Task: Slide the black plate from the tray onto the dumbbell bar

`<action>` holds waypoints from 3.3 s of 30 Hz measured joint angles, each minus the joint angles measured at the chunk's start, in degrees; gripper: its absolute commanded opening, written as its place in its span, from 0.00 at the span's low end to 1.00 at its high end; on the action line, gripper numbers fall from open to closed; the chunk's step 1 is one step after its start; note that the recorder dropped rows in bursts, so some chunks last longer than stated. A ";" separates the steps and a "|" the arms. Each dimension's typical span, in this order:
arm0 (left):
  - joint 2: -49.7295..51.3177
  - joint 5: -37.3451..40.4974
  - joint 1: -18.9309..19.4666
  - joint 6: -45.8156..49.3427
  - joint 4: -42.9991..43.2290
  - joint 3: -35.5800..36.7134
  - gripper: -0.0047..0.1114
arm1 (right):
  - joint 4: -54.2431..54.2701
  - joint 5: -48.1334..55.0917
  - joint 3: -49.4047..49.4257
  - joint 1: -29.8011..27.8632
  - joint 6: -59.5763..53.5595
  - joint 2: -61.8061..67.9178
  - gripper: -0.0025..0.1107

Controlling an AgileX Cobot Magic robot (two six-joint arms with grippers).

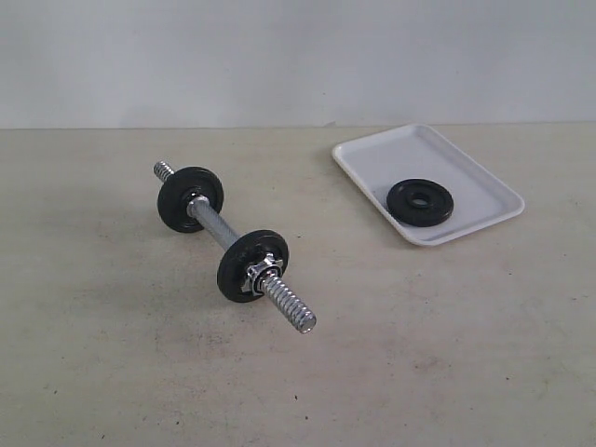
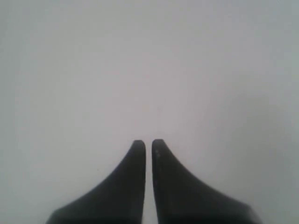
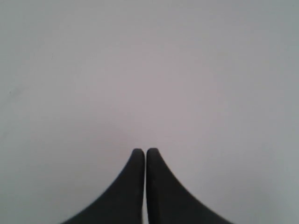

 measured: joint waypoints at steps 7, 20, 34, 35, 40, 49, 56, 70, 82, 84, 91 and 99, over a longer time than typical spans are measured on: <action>-0.10 -10.20 0.00 -0.94 0.19 -0.10 0.08 | -0.22 0.32 -0.24 0.00 8.90 2.93 0.02; 13.20 -3.86 0.00 -55.86 56.73 -0.61 0.08 | 2.90 30.02 -5.80 0.92 15.68 23.68 0.02; 32.38 -19.63 0.00 -62.82 61.69 0.32 0.08 | 12.01 54.66 -5.79 15.49 -8.78 33.64 0.02; 32.38 -19.35 0.00 -61.76 61.69 0.37 0.08 | 12.01 55.97 -5.79 15.49 -8.89 33.91 0.02; 32.38 -18.51 0.00 -42.14 61.57 5.59 0.08 | 14.05 62.05 -5.79 15.49 -13.64 38.03 0.02; 34.80 -15.53 0.00 -34.72 62.03 12.43 0.08 | 18.90 63.68 -5.79 15.49 -18.41 45.01 0.02; 41.97 -14.48 -1.24 -38.80 62.03 14.31 0.08 | 23.31 64.47 -5.79 15.49 -22.81 48.62 0.02; 49.45 7.29 -10.54 -64.93 62.03 14.31 0.08 | 23.56 64.70 -5.79 15.49 -23.77 52.13 0.02; 54.55 10.82 -12.55 -79.21 62.03 9.60 0.08 | 23.78 64.70 -5.79 15.49 -23.92 52.38 0.02; 55.94 9.80 -12.55 -80.54 62.03 8.06 0.08 | 23.88 64.70 -5.79 15.49 -24.07 52.38 0.02; 58.26 3.55 -12.55 -64.09 61.93 1.38 0.08 | 24.07 64.70 -5.79 15.49 -24.07 52.48 0.02; 58.26 -2.68 -12.57 -24.29 61.93 0.11 0.08 | 24.20 64.59 -5.79 15.49 -24.18 52.48 0.02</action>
